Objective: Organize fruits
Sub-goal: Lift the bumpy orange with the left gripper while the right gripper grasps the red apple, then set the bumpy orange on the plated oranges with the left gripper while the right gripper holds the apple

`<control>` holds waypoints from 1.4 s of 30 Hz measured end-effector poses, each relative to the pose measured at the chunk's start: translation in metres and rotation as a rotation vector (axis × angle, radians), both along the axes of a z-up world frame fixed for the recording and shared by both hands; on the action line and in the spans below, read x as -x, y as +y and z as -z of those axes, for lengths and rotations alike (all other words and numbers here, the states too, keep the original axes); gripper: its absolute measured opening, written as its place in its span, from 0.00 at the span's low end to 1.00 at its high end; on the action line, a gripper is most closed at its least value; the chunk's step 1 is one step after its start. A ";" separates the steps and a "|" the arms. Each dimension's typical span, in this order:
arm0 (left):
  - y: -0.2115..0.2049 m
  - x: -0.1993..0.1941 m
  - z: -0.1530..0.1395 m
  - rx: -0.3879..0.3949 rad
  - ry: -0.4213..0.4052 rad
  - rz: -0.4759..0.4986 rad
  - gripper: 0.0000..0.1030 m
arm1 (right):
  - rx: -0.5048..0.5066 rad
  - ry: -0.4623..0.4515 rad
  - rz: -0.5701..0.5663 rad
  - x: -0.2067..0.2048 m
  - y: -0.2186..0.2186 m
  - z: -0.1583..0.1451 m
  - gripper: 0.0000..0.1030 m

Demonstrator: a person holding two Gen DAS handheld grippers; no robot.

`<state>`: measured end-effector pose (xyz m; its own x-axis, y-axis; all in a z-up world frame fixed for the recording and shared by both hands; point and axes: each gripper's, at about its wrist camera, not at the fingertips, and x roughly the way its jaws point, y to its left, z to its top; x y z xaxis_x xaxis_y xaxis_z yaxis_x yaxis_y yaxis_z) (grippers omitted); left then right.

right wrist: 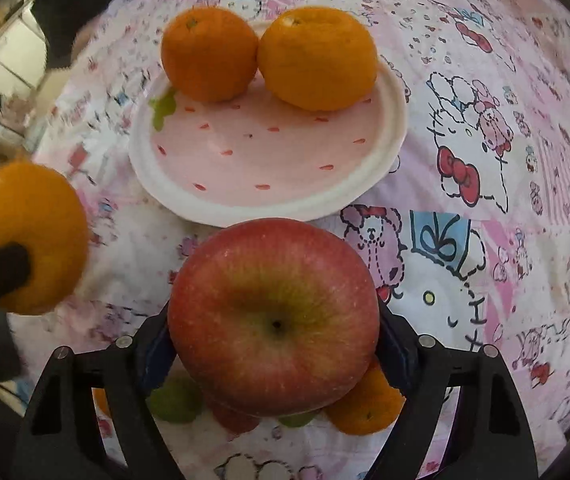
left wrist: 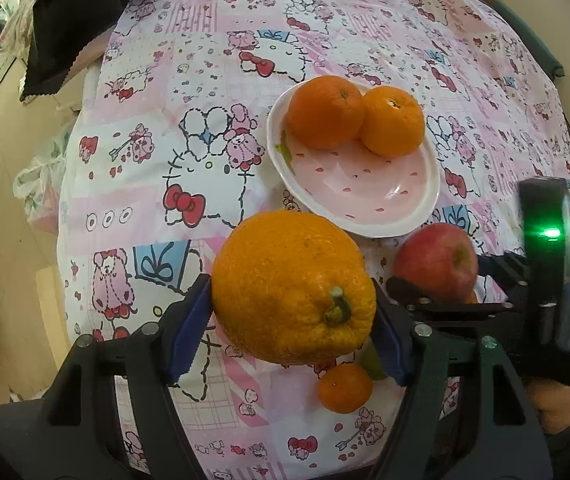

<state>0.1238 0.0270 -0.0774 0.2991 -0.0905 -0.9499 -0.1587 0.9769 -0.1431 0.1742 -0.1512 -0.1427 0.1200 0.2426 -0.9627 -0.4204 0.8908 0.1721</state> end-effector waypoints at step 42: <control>0.002 -0.124 -0.076 0.008 -0.148 0.038 0.68 | -0.336 -0.169 0.110 -0.037 -0.057 -0.107 0.83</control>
<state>0.2476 0.0288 -0.0015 0.4316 -0.1117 -0.8951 -0.0979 0.9806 -0.1696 0.2111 -0.2085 -0.0357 0.3131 0.5176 -0.7963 -0.3733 0.8380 0.3979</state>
